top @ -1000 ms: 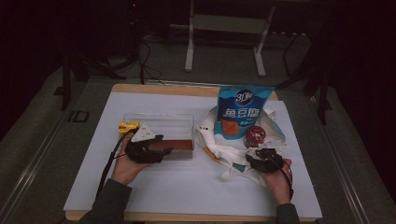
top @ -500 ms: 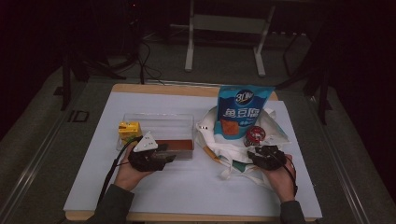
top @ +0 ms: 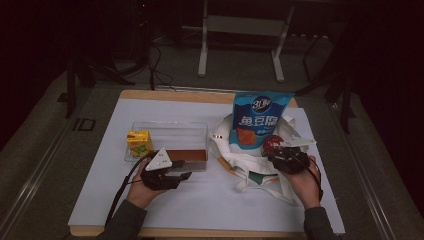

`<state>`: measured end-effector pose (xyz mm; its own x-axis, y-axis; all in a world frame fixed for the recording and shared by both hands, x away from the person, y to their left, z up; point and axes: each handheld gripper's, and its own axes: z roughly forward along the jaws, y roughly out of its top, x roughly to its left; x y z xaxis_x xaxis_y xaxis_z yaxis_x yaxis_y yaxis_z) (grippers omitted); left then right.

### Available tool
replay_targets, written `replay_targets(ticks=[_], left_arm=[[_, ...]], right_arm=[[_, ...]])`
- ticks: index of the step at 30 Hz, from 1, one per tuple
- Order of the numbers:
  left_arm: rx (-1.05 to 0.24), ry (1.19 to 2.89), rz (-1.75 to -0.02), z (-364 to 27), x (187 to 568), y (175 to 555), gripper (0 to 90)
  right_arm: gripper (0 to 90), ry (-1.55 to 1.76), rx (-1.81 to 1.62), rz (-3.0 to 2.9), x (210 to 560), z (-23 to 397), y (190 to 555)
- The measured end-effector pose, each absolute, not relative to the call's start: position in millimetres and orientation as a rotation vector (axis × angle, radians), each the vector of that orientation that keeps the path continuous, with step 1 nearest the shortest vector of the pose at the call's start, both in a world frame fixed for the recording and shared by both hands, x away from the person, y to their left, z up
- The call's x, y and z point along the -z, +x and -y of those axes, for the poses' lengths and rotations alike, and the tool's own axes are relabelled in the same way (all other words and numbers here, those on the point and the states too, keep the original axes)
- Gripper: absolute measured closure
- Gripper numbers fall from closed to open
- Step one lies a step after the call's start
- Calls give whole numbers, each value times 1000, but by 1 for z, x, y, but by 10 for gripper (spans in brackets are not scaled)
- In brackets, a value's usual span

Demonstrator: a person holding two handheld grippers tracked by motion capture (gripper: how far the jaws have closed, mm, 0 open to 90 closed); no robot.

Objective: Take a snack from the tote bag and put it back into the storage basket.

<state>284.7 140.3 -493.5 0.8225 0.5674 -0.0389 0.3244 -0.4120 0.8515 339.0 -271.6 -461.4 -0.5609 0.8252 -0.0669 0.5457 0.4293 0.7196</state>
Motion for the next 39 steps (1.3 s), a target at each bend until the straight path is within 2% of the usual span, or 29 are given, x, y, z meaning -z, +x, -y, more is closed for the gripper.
replay_targets(ticks=[23,39], left_arm=[[-278,2096,-613,-119,538,282,498],[-270,2093,-631,-119,540,283,492]], right_arm=[[604,1169,-959,-2248,432,277,361],[526,1184,-999,-2212,417,274,375]])
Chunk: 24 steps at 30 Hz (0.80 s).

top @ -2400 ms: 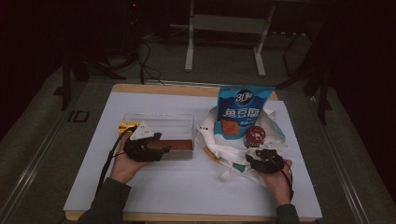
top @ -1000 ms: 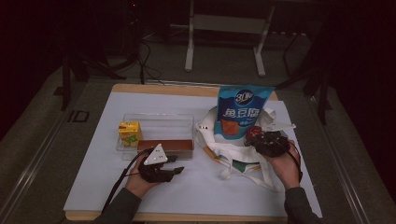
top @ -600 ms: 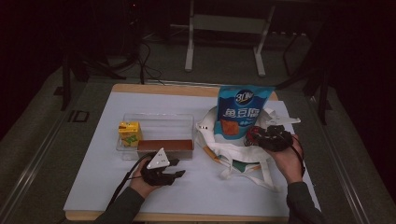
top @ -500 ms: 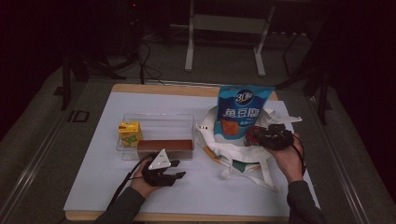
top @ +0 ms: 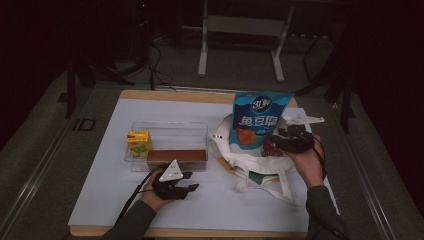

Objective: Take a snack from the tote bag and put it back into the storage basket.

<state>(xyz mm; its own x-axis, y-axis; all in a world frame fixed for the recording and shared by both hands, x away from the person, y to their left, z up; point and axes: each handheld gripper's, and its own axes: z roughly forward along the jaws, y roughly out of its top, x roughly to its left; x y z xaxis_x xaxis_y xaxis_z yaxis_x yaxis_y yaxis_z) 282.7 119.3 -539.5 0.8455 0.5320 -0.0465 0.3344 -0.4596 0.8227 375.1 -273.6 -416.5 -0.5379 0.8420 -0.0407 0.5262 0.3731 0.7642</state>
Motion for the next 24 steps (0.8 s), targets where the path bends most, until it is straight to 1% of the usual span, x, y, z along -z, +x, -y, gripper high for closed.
replay_targets(ticks=[10,24], left_arm=[[-273,2104,-624,-118,540,282,489],[-283,2129,-613,-116,540,282,485]], right_arm=[[484,1213,-975,-2184,408,275,390],[437,1259,-1040,-2111,396,282,403]])
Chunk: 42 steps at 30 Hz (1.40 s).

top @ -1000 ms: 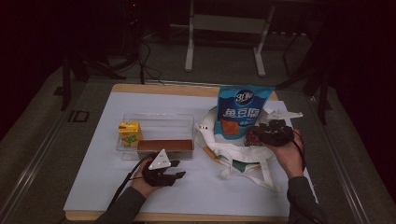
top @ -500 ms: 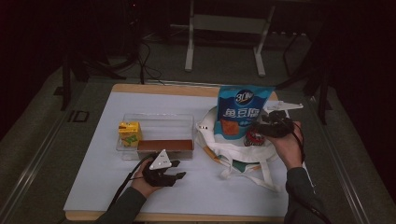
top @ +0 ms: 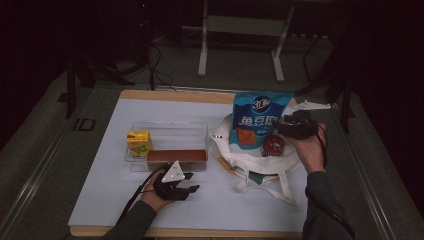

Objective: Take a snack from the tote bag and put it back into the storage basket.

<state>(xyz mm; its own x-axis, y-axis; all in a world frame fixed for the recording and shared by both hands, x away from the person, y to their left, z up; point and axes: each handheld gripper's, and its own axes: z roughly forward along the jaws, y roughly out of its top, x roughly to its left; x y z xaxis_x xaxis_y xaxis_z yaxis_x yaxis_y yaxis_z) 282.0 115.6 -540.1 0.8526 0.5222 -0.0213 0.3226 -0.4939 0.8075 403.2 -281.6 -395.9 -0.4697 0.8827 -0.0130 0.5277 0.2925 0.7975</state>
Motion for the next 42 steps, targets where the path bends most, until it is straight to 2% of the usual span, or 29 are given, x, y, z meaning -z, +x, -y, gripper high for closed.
replay_targets(ticks=[17,31,42], left_arm=[[-284,2135,-605,-115,540,282,483],[-283,2137,-597,-115,540,282,482],[-283,2137,-596,-115,540,281,482]], right_arm=[[407,1271,-1078,-2098,382,285,427],[359,1270,-1179,-2119,390,273,448],[321,1265,-1299,-2130,392,281,454]])
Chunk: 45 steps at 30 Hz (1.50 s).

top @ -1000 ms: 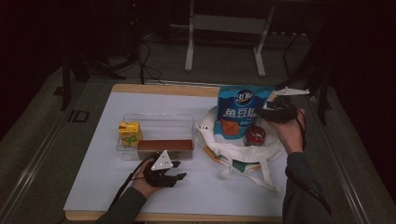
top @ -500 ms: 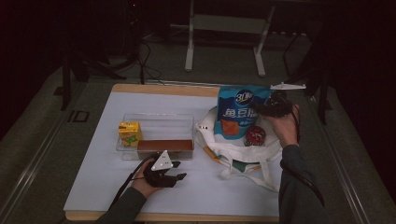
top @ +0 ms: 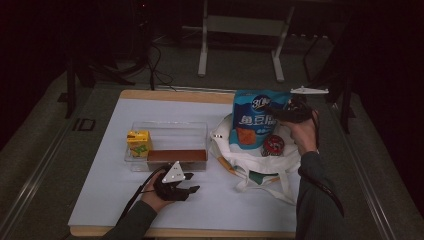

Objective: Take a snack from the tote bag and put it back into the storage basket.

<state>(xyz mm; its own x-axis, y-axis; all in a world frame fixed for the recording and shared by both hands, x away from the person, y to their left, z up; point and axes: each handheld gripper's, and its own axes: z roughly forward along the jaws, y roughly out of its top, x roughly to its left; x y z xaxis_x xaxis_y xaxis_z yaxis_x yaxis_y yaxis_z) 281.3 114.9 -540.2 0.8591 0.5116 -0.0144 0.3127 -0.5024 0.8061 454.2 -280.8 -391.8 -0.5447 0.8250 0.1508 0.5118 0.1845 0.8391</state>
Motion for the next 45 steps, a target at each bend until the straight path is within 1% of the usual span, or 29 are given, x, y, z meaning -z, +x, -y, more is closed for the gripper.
replay_targets(ticks=[3,7,8,9,10,12,14,19,20,22,31,32,35,45], left_arm=[[-282,2137,-597,-115,540,281,481],[-285,2137,-597,-115,540,281,482],[-285,2137,-597,-115,540,281,481],[-286,2138,-597,-115,540,281,481],[-286,2139,-597,-115,540,281,481],[-285,2140,-597,-115,540,281,480],[-285,2138,-597,-115,540,281,480],[-286,2139,-596,-115,540,281,480],[-286,2139,-596,-115,540,281,480],[-288,2141,-595,-114,540,281,480],[-288,2142,-597,-114,540,281,480],[-288,2142,-597,-114,540,281,480],[-289,2144,-596,-114,540,281,480],[-288,2144,-598,-114,540,281,480]], right_arm=[[329,1232,-1319,-2141,390,276,453],[379,1210,-1349,-2152,389,273,450],[379,1210,-1349,-2152,389,273,450],[399,1198,-1360,-2160,389,272,449],[448,1163,-1377,-2191,389,268,448],[486,1133,-1383,-2223,391,262,447],[504,1112,-1397,-2226,392,257,446],[595,1096,-1440,-2224,388,251,446],[595,1096,-1440,-2224,388,251,446],[673,1087,-1477,-2233,385,248,445],[861,1120,-1448,-2228,384,238,444],[861,1120,-1448,-2228,384,238,444],[898,1133,-1428,-2239,382,235,442],[900,1169,-1460,-2243,378,235,438]])
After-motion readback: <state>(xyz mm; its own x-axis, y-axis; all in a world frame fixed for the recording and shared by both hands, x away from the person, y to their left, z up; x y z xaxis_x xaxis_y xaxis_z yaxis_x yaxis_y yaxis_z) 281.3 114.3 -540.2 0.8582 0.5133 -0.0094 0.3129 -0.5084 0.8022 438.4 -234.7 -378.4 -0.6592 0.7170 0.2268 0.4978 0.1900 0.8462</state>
